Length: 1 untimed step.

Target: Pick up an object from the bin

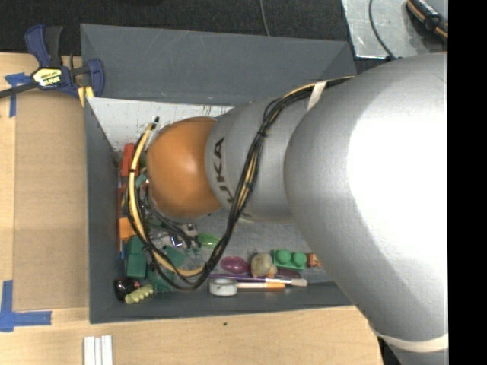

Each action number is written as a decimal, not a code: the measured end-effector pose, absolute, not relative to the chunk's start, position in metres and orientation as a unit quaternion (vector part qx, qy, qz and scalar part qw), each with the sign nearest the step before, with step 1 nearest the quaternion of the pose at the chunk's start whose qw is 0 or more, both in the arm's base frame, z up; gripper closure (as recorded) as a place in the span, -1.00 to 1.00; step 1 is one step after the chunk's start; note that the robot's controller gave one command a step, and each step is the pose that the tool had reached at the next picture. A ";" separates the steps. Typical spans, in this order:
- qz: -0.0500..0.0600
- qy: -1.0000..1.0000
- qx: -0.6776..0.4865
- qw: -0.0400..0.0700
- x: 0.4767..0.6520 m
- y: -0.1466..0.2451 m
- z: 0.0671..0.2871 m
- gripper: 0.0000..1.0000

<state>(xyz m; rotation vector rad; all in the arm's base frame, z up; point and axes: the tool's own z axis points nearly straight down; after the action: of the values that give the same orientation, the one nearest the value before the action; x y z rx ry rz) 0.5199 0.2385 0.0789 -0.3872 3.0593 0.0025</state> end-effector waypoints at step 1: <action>0.003 0.989 -0.143 0.033 0.525 0.179 0.075 -1.00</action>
Offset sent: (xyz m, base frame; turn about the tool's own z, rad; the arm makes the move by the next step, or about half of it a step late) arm 0.0037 -0.0039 -0.0089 -0.0528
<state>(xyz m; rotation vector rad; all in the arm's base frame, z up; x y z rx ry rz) 0.5250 0.1787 0.0754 -0.4391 3.0448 0.0081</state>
